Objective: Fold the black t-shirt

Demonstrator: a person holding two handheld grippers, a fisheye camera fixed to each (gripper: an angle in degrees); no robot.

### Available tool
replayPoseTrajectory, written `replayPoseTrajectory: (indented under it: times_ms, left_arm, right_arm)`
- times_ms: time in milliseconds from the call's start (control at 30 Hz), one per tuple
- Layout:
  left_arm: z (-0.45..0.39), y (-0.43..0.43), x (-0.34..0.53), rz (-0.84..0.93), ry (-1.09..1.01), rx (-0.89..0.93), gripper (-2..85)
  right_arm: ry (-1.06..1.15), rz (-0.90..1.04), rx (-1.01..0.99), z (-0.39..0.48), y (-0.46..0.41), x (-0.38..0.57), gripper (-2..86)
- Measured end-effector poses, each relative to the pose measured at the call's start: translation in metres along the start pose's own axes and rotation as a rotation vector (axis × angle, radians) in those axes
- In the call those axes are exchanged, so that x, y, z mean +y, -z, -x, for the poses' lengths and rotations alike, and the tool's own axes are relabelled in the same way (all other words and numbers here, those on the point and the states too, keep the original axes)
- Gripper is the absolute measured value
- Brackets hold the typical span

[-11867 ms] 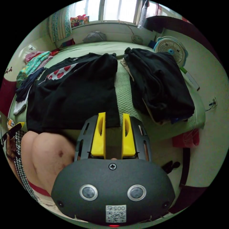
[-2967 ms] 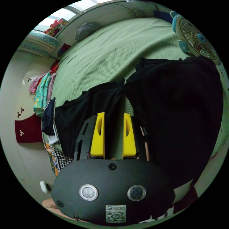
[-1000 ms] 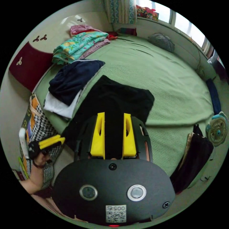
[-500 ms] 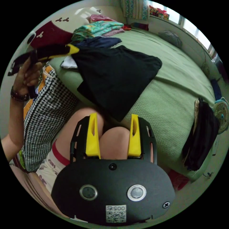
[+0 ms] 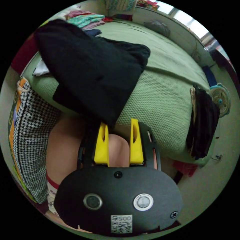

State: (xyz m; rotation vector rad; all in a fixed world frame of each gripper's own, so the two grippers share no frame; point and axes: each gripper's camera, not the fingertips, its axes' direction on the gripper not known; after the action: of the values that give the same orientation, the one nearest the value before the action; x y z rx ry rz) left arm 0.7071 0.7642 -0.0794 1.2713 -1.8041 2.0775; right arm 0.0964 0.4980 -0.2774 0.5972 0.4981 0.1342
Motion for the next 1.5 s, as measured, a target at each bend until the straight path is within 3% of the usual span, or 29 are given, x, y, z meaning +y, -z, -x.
replayPoseTrajectory:
  times_ms: [200, 500, 633, 867, 1033, 1133, 1333, 1500]
  left_arm:
    - [0.022, -0.037, 0.027, 0.102, 0.041, -0.098, 2.4]
    - [0.052, -0.102, 0.076, 0.224, 0.155, -0.151, 3.1]
    - [0.045, -0.109, 0.091, 0.225, 0.146, -0.353, 1.2]
    - [0.033, -0.113, 0.101, 0.119, 0.152, -0.224, 0.4]
    - [0.016, -0.131, 0.102, 0.111, 0.127, -0.219, 2.2]
    - [0.008, -0.142, 0.104, 0.112, 0.108, -0.22, 5.0]
    - [-0.007, -0.164, 0.109, 0.072, 0.082, -0.289, 12.8]
    - [-0.013, -0.196, 0.107, 0.112, 0.118, -0.281, 14.2]
  right_arm:
    - [0.022, 0.021, -0.045, -0.01, -0.007, 0.015, -0.2]
    - [0.09, 0.135, 0.033, -0.024, -0.025, 0.035, -0.9]
    - [0.101, 0.056, -0.041, -0.039, -0.006, 0.039, -0.1]
    - [0.168, -0.127, -0.131, -0.045, 0.027, 0.017, 3.1]
    - [0.214, 0.052, -0.041, -0.047, -0.02, 0.004, 1.9]
    - [0.213, 0.033, -0.055, -0.06, -0.023, 0.008, 0.5]
    - [0.24, -0.044, -0.062, -0.088, 0.004, 0.018, 8.1]
    - [0.143, -0.188, -0.076, -0.137, 0.026, -0.007, 11.1]
